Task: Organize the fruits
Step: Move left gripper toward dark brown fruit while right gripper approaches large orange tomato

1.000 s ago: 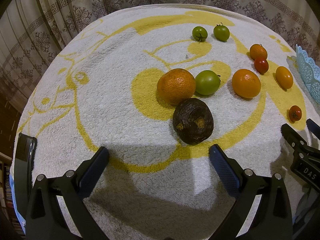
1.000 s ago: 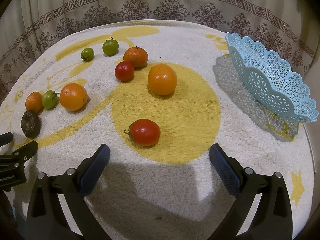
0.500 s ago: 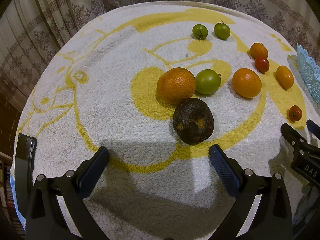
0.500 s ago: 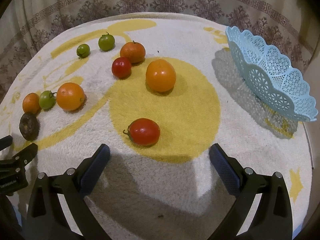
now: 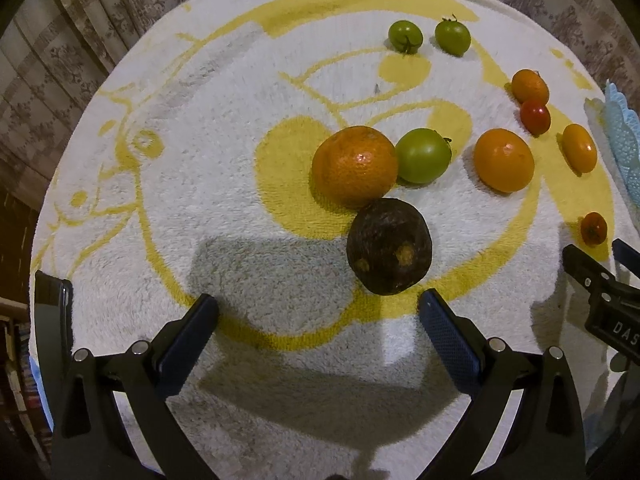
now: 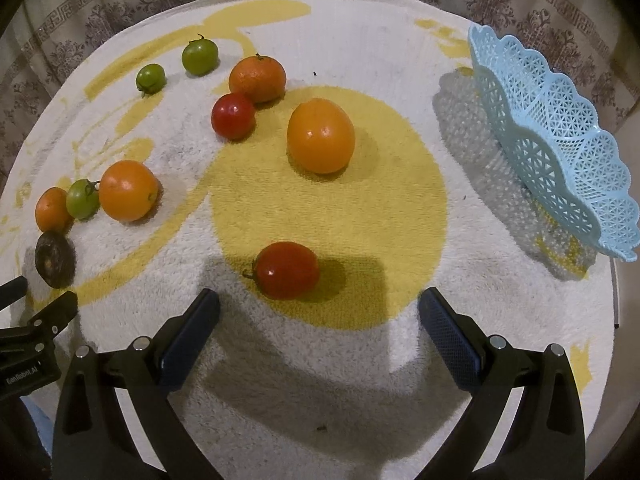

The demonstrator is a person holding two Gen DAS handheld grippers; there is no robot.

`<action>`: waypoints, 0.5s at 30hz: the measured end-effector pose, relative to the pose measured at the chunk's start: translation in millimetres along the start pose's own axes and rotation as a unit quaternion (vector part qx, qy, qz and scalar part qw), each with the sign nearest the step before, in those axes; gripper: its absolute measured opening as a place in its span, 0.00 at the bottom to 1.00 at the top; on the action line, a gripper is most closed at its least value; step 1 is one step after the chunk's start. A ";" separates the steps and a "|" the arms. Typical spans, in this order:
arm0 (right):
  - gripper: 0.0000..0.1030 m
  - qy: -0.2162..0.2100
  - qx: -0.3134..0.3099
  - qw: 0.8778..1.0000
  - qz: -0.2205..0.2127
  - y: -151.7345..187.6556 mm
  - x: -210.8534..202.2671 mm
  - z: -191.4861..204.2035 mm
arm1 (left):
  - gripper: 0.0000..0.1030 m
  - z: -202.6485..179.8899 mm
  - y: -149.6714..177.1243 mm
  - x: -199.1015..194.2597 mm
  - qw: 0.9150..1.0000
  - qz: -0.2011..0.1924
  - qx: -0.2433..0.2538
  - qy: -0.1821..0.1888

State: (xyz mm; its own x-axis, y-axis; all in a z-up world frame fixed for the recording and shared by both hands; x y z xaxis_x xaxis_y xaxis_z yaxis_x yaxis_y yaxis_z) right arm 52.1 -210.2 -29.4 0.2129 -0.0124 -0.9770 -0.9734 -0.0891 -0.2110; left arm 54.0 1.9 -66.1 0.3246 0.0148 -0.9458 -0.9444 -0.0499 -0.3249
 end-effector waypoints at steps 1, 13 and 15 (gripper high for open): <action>0.98 0.000 0.000 1.000 0.000 -0.2 -0.1 0.0 | 0.95 0.5 -1.1 0.5 1.000 0.004 0.000 0.000; 0.98 -0.003 -0.014 1.000 -0.015 2.9 0.0 -0.5 | 0.95 1.1 -19.1 6.7 1.000 0.013 0.020 0.008; 0.98 -0.004 -0.014 1.000 -0.004 1.0 0.8 -1.5 | 0.95 2.4 -21.3 7.7 1.000 0.015 0.022 0.011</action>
Point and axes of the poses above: each gripper's, at about its wrist camera, not at the fingertips, and x roughly the way its jaws point, z to its left, y to its underside, the point moved 7 cm from there along x, roughly the way its jaws point, and after that the axes turned 12 degrees about -x, right-handed, at the moved point
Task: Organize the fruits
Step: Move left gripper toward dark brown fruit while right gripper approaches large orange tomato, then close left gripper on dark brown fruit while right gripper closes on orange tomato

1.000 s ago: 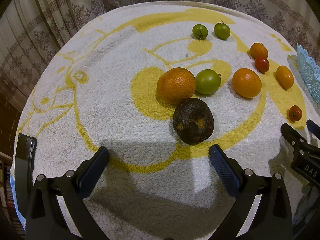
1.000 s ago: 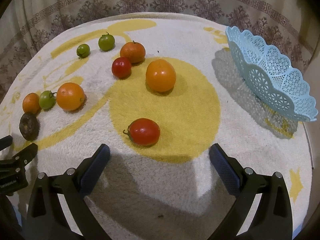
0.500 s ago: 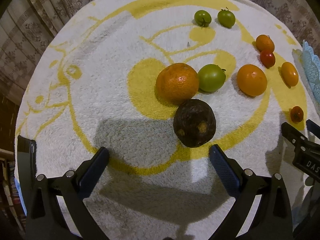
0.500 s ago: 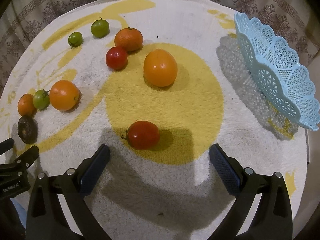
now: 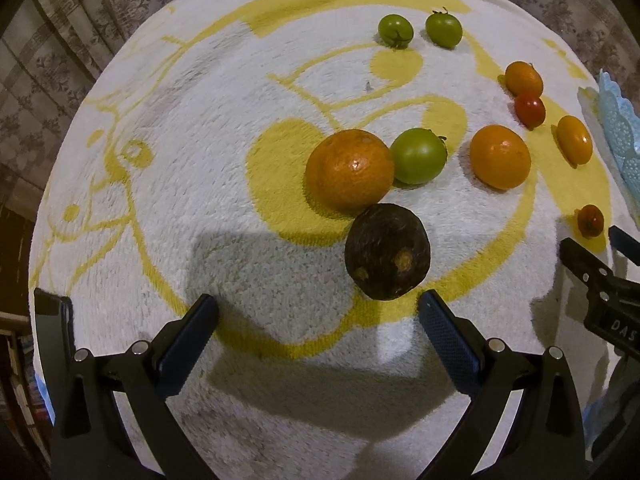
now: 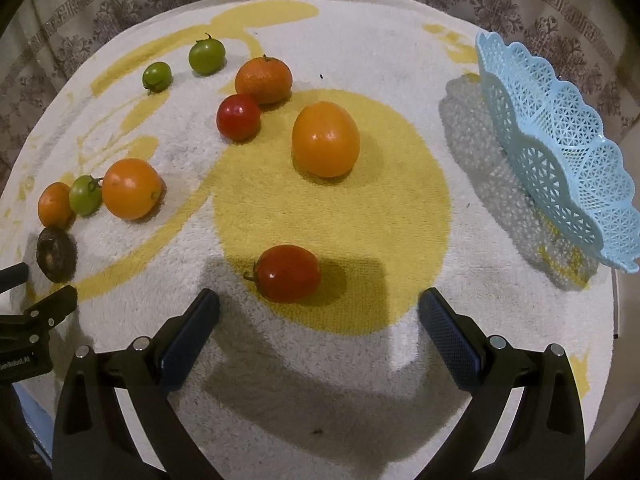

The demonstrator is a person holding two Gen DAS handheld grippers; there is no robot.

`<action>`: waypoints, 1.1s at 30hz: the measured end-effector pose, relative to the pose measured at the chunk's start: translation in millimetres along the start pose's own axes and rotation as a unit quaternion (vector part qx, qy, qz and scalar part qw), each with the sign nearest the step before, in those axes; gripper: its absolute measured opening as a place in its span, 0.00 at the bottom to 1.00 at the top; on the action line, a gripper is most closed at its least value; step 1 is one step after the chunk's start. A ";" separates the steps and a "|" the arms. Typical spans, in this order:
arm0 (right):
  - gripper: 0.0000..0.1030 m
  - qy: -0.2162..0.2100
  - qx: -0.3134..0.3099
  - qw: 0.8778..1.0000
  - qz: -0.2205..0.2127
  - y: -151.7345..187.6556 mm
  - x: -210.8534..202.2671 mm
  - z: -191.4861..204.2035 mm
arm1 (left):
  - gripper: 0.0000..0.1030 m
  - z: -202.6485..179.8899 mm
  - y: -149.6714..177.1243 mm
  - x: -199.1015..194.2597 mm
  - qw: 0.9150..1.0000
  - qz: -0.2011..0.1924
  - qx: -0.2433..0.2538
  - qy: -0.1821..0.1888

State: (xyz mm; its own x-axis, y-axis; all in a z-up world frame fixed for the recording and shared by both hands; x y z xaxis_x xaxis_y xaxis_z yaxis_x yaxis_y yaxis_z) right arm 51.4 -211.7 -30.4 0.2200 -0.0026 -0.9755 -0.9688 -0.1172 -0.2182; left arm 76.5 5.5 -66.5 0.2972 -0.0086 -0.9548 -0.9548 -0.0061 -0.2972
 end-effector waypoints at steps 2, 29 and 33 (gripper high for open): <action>0.98 -0.001 0.000 1.000 0.009 -1.3 0.9 0.2 | 0.95 0.5 -2.8 0.0 1.000 0.002 0.002 0.003; 0.98 -0.016 0.022 1.000 0.014 -30.8 -9.1 -10.6 | 0.92 -5.2 -18.6 -24.7 0.999 0.006 -0.005 0.043; 0.98 -0.016 0.028 0.999 0.004 -45.1 -11.7 -17.8 | 0.92 -15.6 -15.3 -26.5 0.999 0.008 0.013 0.048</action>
Point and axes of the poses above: each gripper's, at about its wrist camera, not at the fingertips, and x roughly the way its jaws point, z to its left, y to its underside, the point moved 7 cm from there along x, roughly the way its jaws point, and after that the axes turned 12 degrees about -x, right-handed, at the moved point
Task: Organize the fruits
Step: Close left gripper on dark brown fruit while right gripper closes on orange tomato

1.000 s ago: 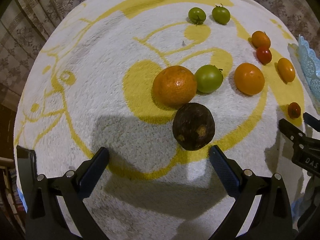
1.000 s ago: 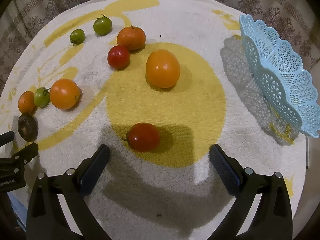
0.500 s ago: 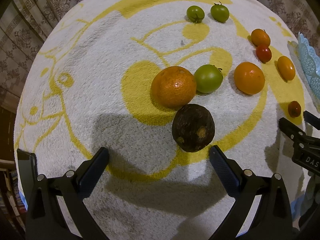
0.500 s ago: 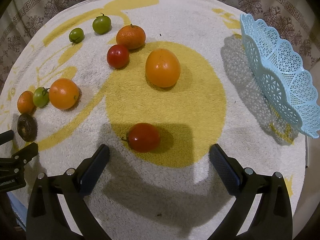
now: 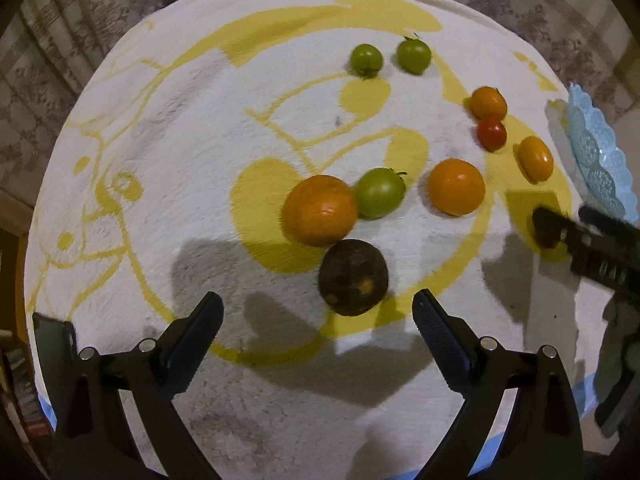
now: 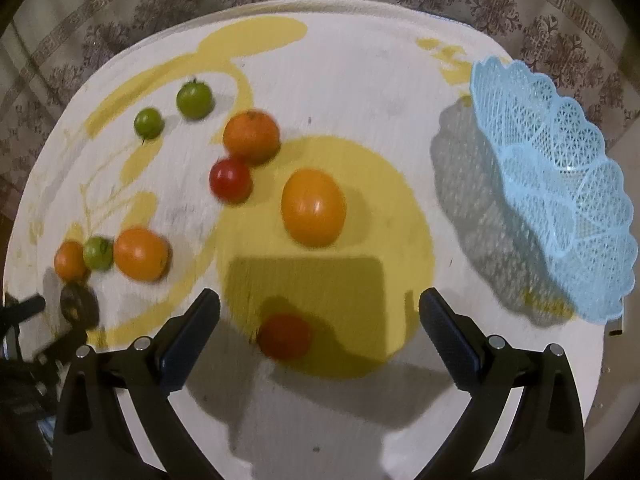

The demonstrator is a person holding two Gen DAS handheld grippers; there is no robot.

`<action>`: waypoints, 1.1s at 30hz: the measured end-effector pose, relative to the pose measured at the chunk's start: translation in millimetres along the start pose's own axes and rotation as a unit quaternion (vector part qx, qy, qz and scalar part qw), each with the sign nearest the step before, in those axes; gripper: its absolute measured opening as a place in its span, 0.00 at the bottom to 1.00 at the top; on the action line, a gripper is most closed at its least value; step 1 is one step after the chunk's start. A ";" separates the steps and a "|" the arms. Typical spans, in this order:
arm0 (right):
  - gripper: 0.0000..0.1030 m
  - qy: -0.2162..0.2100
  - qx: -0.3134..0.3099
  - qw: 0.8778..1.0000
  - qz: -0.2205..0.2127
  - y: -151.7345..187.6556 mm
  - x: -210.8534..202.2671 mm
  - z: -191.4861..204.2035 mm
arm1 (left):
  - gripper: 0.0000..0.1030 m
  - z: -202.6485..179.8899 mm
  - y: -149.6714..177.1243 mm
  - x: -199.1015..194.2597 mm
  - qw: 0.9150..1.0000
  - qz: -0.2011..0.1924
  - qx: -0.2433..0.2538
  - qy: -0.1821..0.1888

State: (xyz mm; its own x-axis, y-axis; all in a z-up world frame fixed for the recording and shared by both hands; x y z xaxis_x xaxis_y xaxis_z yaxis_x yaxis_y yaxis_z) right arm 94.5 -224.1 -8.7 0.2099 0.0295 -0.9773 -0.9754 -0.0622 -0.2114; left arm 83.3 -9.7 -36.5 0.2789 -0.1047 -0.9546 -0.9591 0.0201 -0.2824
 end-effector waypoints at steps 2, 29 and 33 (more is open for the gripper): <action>0.98 0.001 0.001 1.000 -0.004 -9.2 0.4 -4.2 | 0.88 -2.2 0.8 2.4 1.000 0.008 0.000 0.003; 0.34 -0.023 -0.016 1.000 -0.003 -34.2 9.5 -11.3 | 0.36 -6.5 2.3 -9.3 0.998 0.018 -0.051 0.045; 0.34 -0.032 -0.006 0.999 -0.014 -32.2 -2.2 -18.9 | 0.36 -6.1 5.4 -18.1 0.997 0.016 -0.063 0.049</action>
Point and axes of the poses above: each gripper's, at about its wrist camera, not at the fingertips, and x roughly the way its jaws point, z to its left, y to its underside, the point moved 7 cm from there along x, roughly the way its jaws point, and after that the axes turned 12 degrees about -x, right-handed, at the moved point
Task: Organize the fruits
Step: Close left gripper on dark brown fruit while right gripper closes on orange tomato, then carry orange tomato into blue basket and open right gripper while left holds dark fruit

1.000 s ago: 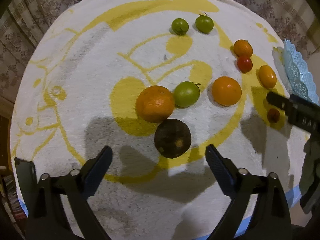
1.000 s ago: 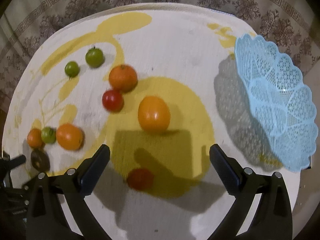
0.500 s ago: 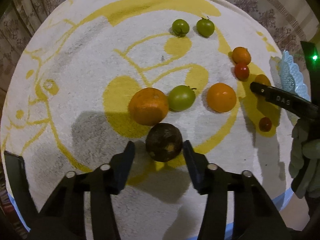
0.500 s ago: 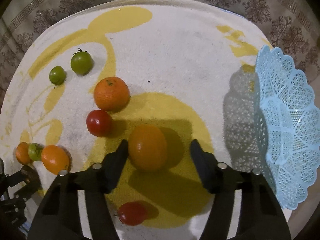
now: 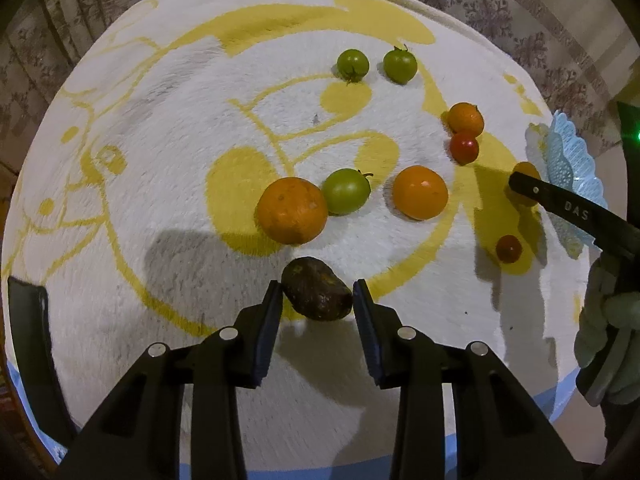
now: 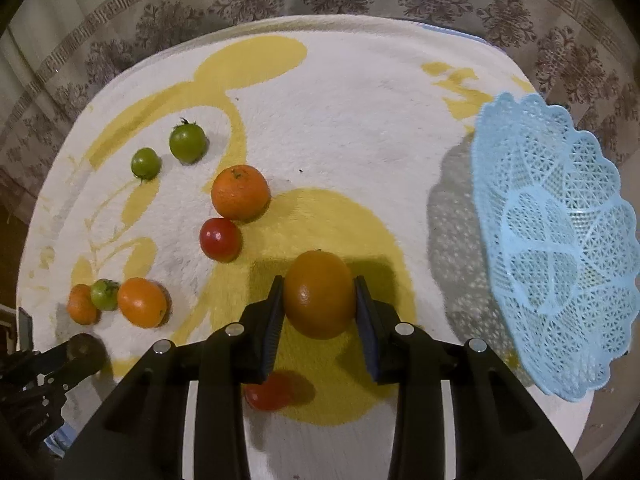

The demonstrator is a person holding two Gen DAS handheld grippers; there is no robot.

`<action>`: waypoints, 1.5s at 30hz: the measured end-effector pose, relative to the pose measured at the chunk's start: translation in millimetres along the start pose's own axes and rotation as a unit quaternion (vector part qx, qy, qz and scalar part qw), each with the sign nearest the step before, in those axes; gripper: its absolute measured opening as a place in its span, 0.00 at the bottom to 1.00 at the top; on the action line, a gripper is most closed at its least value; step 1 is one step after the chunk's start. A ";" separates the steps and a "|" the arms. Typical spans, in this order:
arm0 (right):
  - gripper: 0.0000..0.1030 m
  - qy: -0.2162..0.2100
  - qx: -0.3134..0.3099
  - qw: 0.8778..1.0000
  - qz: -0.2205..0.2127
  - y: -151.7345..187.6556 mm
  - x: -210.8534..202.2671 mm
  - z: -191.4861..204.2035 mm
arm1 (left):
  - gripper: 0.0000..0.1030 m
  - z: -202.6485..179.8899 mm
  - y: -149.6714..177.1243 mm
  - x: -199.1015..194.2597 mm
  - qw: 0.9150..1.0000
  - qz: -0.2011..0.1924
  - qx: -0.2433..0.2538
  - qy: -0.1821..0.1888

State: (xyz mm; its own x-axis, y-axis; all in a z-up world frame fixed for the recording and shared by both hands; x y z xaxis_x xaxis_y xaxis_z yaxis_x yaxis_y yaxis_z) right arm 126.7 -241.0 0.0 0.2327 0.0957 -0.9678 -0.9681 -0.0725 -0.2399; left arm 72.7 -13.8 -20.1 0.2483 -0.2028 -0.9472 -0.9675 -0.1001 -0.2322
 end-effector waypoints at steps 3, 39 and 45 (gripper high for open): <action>0.34 -0.007 0.003 1.000 -0.008 4.7 -10.8 -2.3 | 0.33 -1.0 2.7 -3.3 1.000 0.000 -0.008 0.002; 0.34 -0.049 0.010 0.997 -0.067 28.3 -90.8 -43.6 | 0.38 -36.2 27.6 9.6 0.999 -0.019 -0.003 -0.037; 0.34 -0.051 0.032 0.995 -0.081 36.5 -106.8 -66.8 | 0.38 -73.2 20.7 -18.1 0.998 -0.050 0.025 -0.033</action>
State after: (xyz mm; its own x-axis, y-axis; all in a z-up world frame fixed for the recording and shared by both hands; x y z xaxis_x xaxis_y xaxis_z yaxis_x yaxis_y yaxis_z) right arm 72.7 -320.2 89.6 0.3791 0.2015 -0.9031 -0.9232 0.0161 -0.3840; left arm 51.7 -83.5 8.4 0.3415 -0.1288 -0.9310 -0.9397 -0.0678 -0.3353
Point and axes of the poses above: each gripper's, at about its wrist camera, not at the fingertips, and x roughly the way its jaws point, z to its left, y to its underside, the point moved 7 cm from there along x, roughly the way its jaws point, and after that the axes turned 12 degrees about -x, right-handed, at the moved point
